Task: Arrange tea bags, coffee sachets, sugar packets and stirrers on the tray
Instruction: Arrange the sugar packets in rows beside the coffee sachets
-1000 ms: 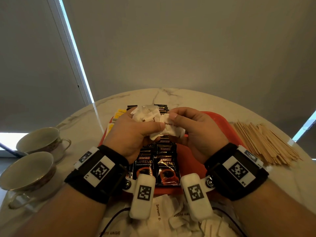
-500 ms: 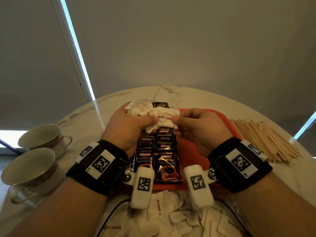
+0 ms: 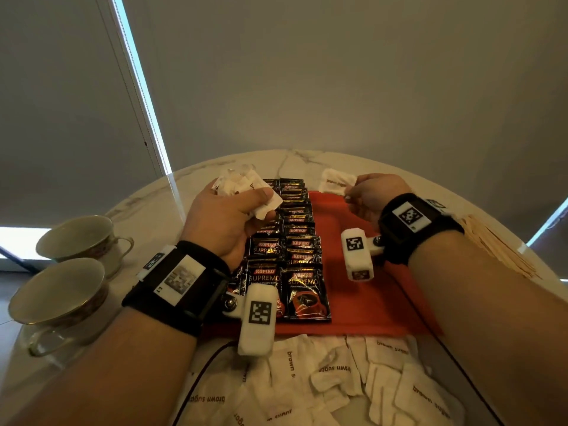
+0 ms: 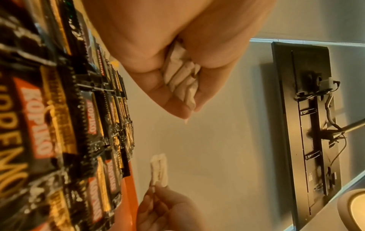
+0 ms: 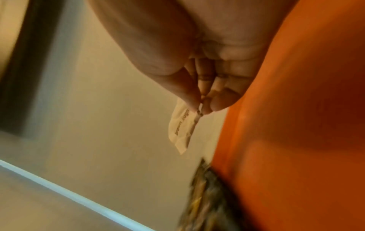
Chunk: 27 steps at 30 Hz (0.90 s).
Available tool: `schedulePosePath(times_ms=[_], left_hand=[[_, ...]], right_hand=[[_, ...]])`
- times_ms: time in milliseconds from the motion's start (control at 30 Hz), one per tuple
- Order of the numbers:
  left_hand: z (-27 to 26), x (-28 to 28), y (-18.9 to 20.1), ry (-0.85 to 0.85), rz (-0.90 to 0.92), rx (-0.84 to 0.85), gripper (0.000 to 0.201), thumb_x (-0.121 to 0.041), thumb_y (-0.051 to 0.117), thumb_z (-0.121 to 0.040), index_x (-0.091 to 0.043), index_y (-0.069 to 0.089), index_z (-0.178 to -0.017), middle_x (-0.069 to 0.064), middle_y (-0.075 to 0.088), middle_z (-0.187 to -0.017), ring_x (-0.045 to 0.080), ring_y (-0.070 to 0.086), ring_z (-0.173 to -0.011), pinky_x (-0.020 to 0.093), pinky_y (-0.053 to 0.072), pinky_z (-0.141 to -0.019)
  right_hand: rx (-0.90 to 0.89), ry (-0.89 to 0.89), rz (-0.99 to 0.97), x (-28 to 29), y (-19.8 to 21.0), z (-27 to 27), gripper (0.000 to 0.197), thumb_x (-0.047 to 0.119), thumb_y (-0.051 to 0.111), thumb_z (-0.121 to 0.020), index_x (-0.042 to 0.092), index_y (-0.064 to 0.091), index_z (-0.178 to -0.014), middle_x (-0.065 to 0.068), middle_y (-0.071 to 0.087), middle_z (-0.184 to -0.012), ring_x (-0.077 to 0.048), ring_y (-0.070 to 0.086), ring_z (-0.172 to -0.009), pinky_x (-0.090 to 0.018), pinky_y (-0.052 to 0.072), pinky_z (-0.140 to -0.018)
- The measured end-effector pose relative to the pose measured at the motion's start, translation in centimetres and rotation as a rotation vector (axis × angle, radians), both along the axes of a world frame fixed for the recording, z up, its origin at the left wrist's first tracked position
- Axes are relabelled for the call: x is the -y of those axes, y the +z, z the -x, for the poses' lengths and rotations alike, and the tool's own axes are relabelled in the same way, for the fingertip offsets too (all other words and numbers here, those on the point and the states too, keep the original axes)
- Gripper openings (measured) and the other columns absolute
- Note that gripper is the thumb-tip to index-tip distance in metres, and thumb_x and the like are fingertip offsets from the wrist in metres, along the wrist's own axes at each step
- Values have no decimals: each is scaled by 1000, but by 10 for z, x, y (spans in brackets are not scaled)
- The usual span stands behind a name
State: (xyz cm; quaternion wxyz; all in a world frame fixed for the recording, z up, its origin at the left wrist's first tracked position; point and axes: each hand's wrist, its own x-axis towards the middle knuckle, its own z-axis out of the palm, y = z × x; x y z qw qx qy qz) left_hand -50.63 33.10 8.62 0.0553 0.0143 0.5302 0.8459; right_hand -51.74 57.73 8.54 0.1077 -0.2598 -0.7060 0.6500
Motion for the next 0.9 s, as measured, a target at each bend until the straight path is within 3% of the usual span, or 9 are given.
schedulePosePath(times_ms=[67, 100, 300, 433, 533, 633, 733, 900], left_hand=[[3, 2, -1, 10, -5, 11, 36, 6, 76, -86, -10, 62, -115, 14, 73, -109, 20, 78, -79, 25, 59, -58], [4, 3, -2, 15, -6, 17, 37, 5, 76, -86, -9, 62, -117, 14, 73, -110, 21, 78, -82, 25, 59, -58], [10, 6, -4, 41, -4, 36, 41, 4, 76, -86, -7, 62, -123, 16, 73, -113, 23, 77, -87, 25, 59, -58], [11, 5, -6, 42, -2, 27, 42, 5, 76, -86, -5, 62, -124, 18, 73, -113, 25, 77, -89, 25, 59, -58], [11, 5, -7, 36, -3, 24, 43, 6, 76, -85, -4, 62, -123, 18, 73, -111, 23, 78, -83, 25, 59, -58], [12, 4, -8, 26, -10, 26, 43, 6, 77, -85, -3, 62, -124, 16, 74, -108, 21, 79, -80, 25, 59, -58], [12, 3, -9, 26, 3, 28, 44, 5, 77, -84, -4, 63, -125, 16, 74, -110, 24, 78, -87, 26, 59, -59], [11, 1, -12, 15, 8, 32, 41, 5, 77, -85, -5, 63, -123, 13, 75, -105, 22, 78, -84, 26, 59, -59]], right_hand=[[108, 43, -137, -13, -7, 14, 23, 1, 71, -87, 20, 61, -81, -7, 67, -91, -23, 67, -86, -39, 60, -88], [156, 63, -183, -15, -9, 18, 21, 4, 72, -87, 21, 62, -82, -5, 68, -93, -22, 68, -90, -41, 60, -90], [223, 119, -256, -13, -12, 38, 12, 10, 74, -87, 19, 66, -90, -5, 72, -93, -18, 72, -81, -31, 62, -77], [197, 104, -205, -14, -16, 45, 12, 10, 74, -87, 15, 70, -97, -8, 75, -97, -23, 76, -91, -38, 63, -82], [174, 70, -159, -19, -20, 48, 22, 12, 75, -84, 10, 71, -106, -10, 75, -100, -25, 76, -94, -41, 63, -85], [215, 80, -179, -8, -15, 43, 18, 11, 77, -80, 4, 72, -97, -10, 74, -86, -27, 74, -82, -38, 60, -88], [283, 189, -133, 11, -10, 35, 6, 3, 67, -91, -2, 70, -93, -9, 65, -70, -20, 61, -62, -33, 52, -72], [309, 196, -119, 20, -8, 39, 21, 0, 53, -96, -3, 71, -107, -7, 62, -73, -16, 58, -58, -24, 50, -51]])
